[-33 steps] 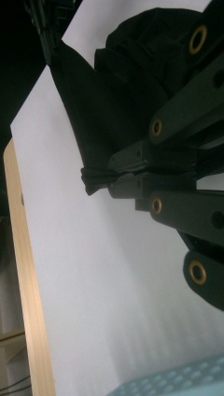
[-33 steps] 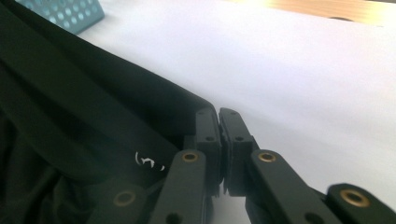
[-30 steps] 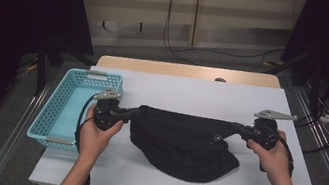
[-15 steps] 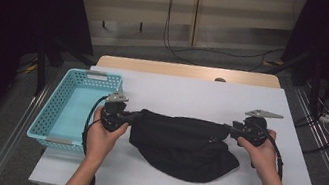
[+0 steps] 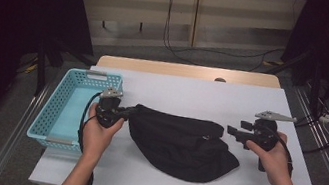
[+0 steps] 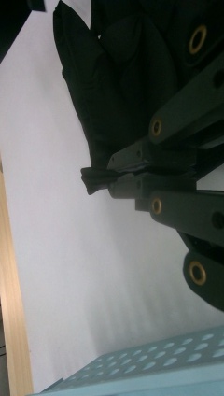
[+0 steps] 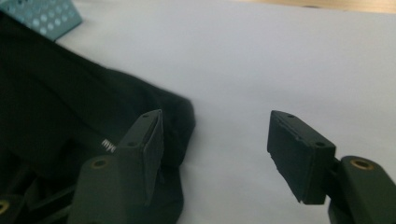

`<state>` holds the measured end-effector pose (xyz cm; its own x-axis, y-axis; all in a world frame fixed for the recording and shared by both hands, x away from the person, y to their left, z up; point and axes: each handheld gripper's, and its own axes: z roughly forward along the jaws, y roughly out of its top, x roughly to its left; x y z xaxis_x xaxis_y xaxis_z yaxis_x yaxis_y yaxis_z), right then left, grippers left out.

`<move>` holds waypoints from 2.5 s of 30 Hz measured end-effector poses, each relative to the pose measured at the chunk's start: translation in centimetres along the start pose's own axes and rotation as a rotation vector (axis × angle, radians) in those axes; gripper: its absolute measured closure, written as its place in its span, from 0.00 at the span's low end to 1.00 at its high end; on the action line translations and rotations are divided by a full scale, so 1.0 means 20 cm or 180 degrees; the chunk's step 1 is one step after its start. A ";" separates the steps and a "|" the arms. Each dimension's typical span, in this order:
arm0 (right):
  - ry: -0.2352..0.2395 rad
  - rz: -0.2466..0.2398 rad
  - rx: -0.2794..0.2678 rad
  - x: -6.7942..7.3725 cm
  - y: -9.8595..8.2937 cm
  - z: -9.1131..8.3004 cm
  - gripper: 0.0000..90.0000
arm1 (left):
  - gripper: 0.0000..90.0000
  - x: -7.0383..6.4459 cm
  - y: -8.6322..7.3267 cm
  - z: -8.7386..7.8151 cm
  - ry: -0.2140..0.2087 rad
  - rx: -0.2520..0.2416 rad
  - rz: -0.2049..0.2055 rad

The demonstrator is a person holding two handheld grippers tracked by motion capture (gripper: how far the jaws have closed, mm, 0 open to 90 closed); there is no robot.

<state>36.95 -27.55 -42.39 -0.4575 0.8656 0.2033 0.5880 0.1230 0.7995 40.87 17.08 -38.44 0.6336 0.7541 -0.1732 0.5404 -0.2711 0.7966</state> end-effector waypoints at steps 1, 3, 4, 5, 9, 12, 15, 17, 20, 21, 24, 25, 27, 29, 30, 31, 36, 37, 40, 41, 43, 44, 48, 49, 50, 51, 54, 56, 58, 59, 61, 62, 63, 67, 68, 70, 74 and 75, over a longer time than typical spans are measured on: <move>0.0059 -0.0067 0.0081 0.02 0.00 0.02 0.40 | 0.97 0.00 0.00 0.00 0.0000 -0.0009 -0.0003; 0.0066 -0.0234 0.0173 0.05 0.00 0.05 0.43 | 0.96 0.00 0.00 -0.01 -0.0008 -0.0027 -0.0006; 0.0081 -0.0292 0.0198 0.07 0.00 0.07 0.44 | 0.96 0.00 0.00 -0.01 -0.0023 -0.0027 -0.0004; 0.0090 -0.0327 0.0199 0.08 0.00 0.09 0.44 | 0.96 0.00 -0.01 -0.01 -0.0050 -0.0032 0.0003; 0.0121 -0.0473 0.0170 0.12 0.01 0.17 0.56 | 0.96 -0.01 -0.01 -0.01 -0.0094 -0.0037 0.0034; 0.0177 -0.0448 0.0205 0.13 0.02 0.21 0.81 | 0.96 -0.01 -0.01 -0.01 -0.0122 -0.0055 0.0040; 0.0209 -0.0366 0.0159 0.11 0.02 0.20 0.93 | 0.96 -0.01 0.00 -0.02 -0.0159 -0.0087 0.0046; 0.0235 -0.0270 0.0059 0.09 0.03 0.17 0.95 | 0.96 -0.01 0.01 -0.03 -0.0171 -0.0127 0.0042; 0.0223 -0.0156 -0.0120 0.07 0.04 0.11 0.95 | 0.96 -0.02 0.01 -0.02 -0.0221 -0.0173 0.0102; 0.0216 -0.0152 -0.0176 0.07 0.05 0.08 0.95 | 0.96 -0.02 0.02 -0.02 -0.0262 -0.0185 0.0111; 0.0189 -0.0142 -0.0280 0.06 0.06 0.02 0.95 | 0.96 -0.03 0.02 -0.01 -0.0316 -0.0218 0.0118; 0.0175 -0.0127 -0.0303 0.05 0.06 0.01 0.95 | 0.96 -0.04 0.03 -0.01 -0.0331 -0.0230 0.0113; 0.0153 -0.0105 -0.0321 0.05 0.06 -0.01 0.95 | 0.96 -0.05 0.04 0.00 -0.0344 -0.0238 0.0138; 0.0126 -0.0097 -0.0342 0.05 0.06 -0.03 0.95 | 0.96 -0.06 0.04 0.00 -0.0357 -0.0250 0.0149; 0.0107 -0.0104 -0.0352 0.05 0.06 -0.04 0.95 | 0.96 -0.07 0.04 0.01 -0.0365 -0.0249 0.0155; 0.0092 -0.0098 -0.0370 0.05 0.06 -0.05 0.95 | 0.96 -0.07 0.05 0.01 -0.0378 -0.0251 0.0157; 0.0036 -0.0090 -0.0404 0.05 0.06 -0.08 0.95 | 0.96 -0.08 0.06 0.03 -0.0401 -0.0258 0.0164; 0.0031 -0.0082 -0.0416 0.05 0.05 -0.08 0.95 | 0.96 -0.08 0.06 0.03 -0.0405 -0.0261 0.0159; 0.0009 -0.0082 -0.0416 0.05 0.05 -0.09 0.95 | 0.96 -0.08 0.07 0.02 -0.0425 -0.0272 0.0169; 0.0004 -0.0077 -0.0418 0.05 0.05 -0.10 0.95 | 0.96 -0.09 0.07 0.02 -0.0426 -0.0279 0.0171; -0.0004 -0.0073 -0.0419 0.05 0.05 -0.10 0.95 | 0.96 -0.09 0.07 0.02 -0.0436 -0.0283 0.0183; -0.0003 -0.0075 -0.0424 0.05 0.05 -0.10 0.95 | 0.96 -0.09 0.07 0.02 -0.0436 -0.0277 0.0182; -0.0010 -0.0095 -0.0412 0.06 0.05 -0.10 0.95 | 0.96 -0.09 0.07 0.01 -0.0435 -0.0290 0.0170; -0.0011 -0.0097 -0.0404 0.06 0.05 -0.10 0.95 | 0.96 -0.09 0.07 0.01 -0.0435 -0.0283 0.0167; -0.0017 -0.0098 -0.0403 0.06 0.05 -0.10 0.95 | 0.97 -0.09 0.07 0.01 -0.0434 -0.0276 0.0164; -0.0019 -0.0096 -0.0407 0.06 0.05 -0.10 0.95 | 0.97 -0.09 0.07 0.01 -0.0436 -0.0276 0.0157; -0.0026 -0.0104 -0.0419 0.06 0.05 -0.10 0.95 | 0.97 -0.08 0.07 0.01 -0.0440 -0.0289 0.0142; -0.0023 -0.0103 -0.0440 0.07 0.06 -0.10 0.95 | 0.97 -0.08 0.07 0.00 -0.0437 -0.0299 0.0135; -0.0031 -0.0103 -0.0460 0.07 0.08 -0.12 0.95 | 0.97 -0.08 0.10 -0.01 -0.0434 -0.0294 0.0164; -0.0035 -0.0110 -0.0480 0.08 0.10 -0.12 0.95 | 0.97 -0.08 0.12 -0.02 -0.0451 -0.0324 0.0151; -0.0062 -0.0102 -0.0513 0.08 0.14 -0.14 0.96 | 0.97 -0.07 0.16 -0.02 -0.0481 -0.0395 0.0113; -0.0084 -0.0100 -0.0524 0.08 0.16 -0.15 0.96 | 0.97 -0.07 0.18 -0.01 -0.0465 -0.0388 0.0121; -0.0105 -0.0112 -0.0530 0.07 0.18 -0.16 0.96 | 0.97 -0.07 0.20 -0.01 -0.0472 -0.0411 0.0112; -0.0218 -0.0153 -0.0622 0.05 0.31 -0.23 0.96 | 0.97 -0.06 0.28 -0.01 -0.0472 -0.0511 0.0097; -0.0243 -0.0161 -0.0668 0.04 0.35 -0.25 0.96 | 0.97 -0.06 0.31 -0.01 -0.0458 -0.0540 0.0105; -0.0248 -0.0176 -0.0750 0.04 0.41 -0.29 0.96 | 0.97 -0.06 0.36 -0.02 -0.0439 -0.0619 0.0093; -0.0285 -0.0257 -0.0708 0.05 0.46 -0.28 0.95 | 0.97 -0.05 0.40 -0.03 -0.0393 -0.0616 0.0095; -0.0292 -0.0257 -0.0682 0.05 0.45 -0.27 0.95 | 0.97 -0.05 0.40 -0.03 -0.0382 -0.0589 0.0079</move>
<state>38.20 -28.19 -31.85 -0.4291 0.8988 0.0895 0.3925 0.0963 0.9147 44.23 14.54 -31.64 0.7126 0.6690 -0.2111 0.4201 -0.1659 0.8922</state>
